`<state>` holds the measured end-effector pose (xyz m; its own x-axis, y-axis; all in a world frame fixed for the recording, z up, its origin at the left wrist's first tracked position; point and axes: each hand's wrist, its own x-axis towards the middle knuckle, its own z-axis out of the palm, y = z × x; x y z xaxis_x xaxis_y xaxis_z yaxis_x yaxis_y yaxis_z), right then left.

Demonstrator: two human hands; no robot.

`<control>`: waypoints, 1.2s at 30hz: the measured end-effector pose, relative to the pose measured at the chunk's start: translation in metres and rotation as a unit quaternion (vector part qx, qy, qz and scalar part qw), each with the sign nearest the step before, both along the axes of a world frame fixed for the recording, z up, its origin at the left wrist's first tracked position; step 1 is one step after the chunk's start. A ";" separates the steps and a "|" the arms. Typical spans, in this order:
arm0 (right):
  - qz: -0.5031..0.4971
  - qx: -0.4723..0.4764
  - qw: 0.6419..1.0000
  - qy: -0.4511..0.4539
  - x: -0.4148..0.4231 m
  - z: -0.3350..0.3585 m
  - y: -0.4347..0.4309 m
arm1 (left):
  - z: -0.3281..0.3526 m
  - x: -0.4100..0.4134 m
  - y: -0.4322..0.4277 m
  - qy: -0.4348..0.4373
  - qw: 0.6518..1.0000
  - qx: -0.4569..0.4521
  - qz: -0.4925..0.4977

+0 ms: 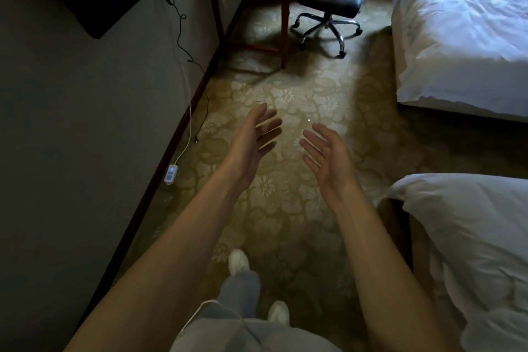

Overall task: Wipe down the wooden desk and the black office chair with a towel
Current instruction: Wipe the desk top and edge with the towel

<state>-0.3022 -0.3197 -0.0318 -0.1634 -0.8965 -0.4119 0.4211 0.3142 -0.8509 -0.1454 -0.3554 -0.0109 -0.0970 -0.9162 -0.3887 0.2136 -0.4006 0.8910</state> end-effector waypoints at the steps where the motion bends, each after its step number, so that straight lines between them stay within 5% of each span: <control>1: 0.000 0.004 1.000 0.001 0.001 -0.002 -0.012 | -0.001 0.001 -0.012 -0.001 1.000 0.001 -0.002; 16: -0.052 -0.013 0.997 0.048 0.038 0.018 -0.237 | 0.010 0.030 -0.261 -0.023 0.996 -0.054 -0.062; 36: -0.072 -0.007 0.997 -0.035 0.041 0.011 -0.501 | 0.009 0.040 -0.501 -0.019 1.000 -0.016 -0.015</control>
